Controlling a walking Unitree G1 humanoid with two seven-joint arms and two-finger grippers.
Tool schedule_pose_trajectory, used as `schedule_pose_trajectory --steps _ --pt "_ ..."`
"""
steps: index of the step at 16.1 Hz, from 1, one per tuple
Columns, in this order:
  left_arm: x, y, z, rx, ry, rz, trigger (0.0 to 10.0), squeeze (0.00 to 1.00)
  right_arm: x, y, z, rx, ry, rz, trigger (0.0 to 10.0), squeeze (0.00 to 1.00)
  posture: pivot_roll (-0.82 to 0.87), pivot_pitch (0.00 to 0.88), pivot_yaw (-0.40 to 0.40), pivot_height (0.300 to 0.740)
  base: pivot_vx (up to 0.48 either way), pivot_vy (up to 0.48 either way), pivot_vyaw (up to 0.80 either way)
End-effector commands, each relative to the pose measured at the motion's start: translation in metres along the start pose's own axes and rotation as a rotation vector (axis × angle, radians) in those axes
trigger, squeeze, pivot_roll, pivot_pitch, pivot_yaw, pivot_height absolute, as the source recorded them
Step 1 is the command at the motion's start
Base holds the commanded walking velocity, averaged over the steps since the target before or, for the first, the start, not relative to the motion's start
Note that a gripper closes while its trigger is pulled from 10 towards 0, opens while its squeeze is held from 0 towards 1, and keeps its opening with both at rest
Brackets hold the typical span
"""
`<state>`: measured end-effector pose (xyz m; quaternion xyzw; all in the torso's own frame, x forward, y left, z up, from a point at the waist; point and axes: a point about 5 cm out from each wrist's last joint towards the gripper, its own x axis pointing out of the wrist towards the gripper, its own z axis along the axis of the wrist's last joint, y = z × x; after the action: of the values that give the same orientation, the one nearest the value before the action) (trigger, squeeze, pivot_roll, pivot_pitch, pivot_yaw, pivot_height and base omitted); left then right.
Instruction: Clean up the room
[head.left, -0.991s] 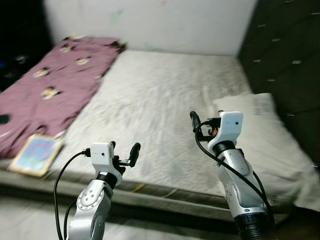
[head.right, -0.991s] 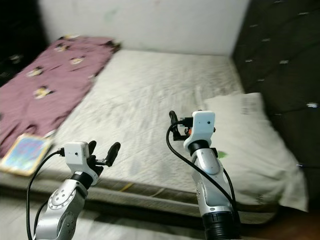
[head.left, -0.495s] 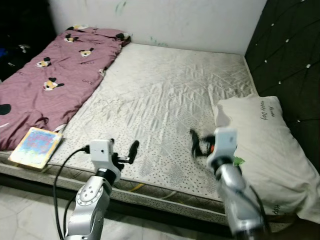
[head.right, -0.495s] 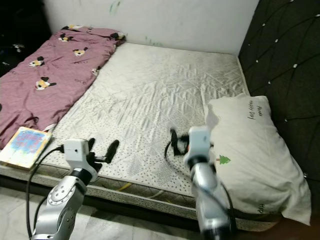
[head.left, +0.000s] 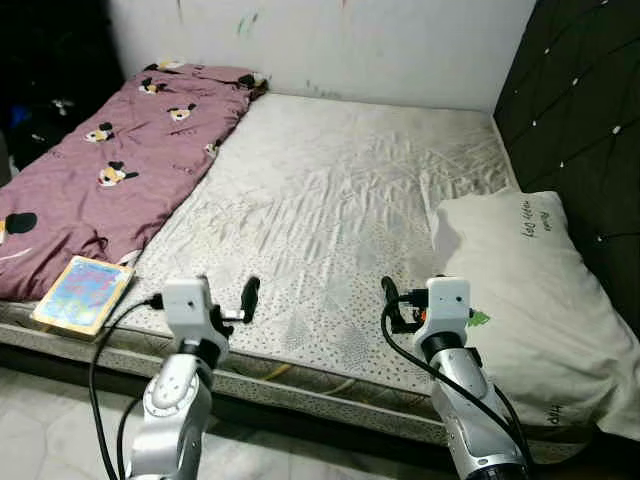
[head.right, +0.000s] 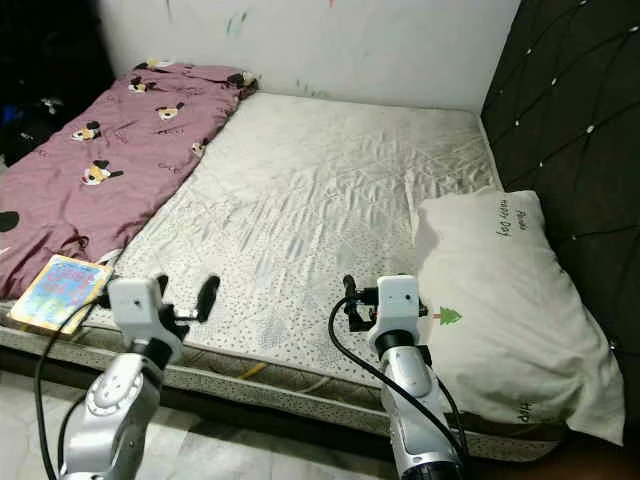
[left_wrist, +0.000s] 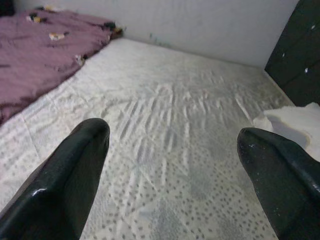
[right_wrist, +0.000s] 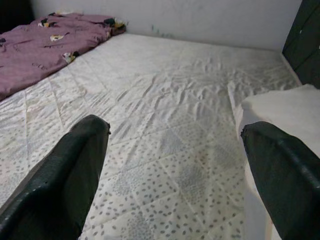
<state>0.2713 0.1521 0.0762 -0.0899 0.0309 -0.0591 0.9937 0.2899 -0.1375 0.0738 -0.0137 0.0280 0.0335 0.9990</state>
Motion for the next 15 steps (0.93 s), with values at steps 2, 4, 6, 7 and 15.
schedule_pose_trajectory --steps 2,4,6,7,15 --pt "0.0056 -0.0005 0.0002 -0.027 0.002 0.000 10.0 0.00 0.0001 0.0015 0.0002 -0.013 -0.003 -0.002 10.0 0.00 0.01 0.000 0.036 0.740 0.000 0.000 -0.80" --pt "0.0039 0.0024 -0.0009 -0.067 0.009 0.015 10.0 0.00 -0.0008 0.0010 -0.0010 -0.005 0.003 -0.003 10.0 0.00 0.01 0.000 0.033 0.740 0.000 0.000 -0.80" --pt "0.0042 0.0015 -0.0013 -0.061 0.009 0.012 10.0 0.00 -0.0001 0.0014 -0.0020 0.002 -0.001 0.001 10.0 0.00 0.01 0.000 0.032 0.740 0.000 0.000 -0.80" --pt "0.0041 0.0016 -0.0019 -0.060 0.008 0.010 10.0 0.00 -0.0007 0.0023 -0.0022 0.005 -0.002 0.003 10.0 0.00 0.01 0.000 0.031 0.740 0.000 0.000 -0.80" --pt "0.0019 0.0014 -0.0034 -0.080 0.021 0.010 10.0 0.00 -0.0044 0.0005 -0.0030 0.031 0.007 0.003 10.0 0.00 0.00 0.000 0.029 0.740 0.000 0.273 -0.62"
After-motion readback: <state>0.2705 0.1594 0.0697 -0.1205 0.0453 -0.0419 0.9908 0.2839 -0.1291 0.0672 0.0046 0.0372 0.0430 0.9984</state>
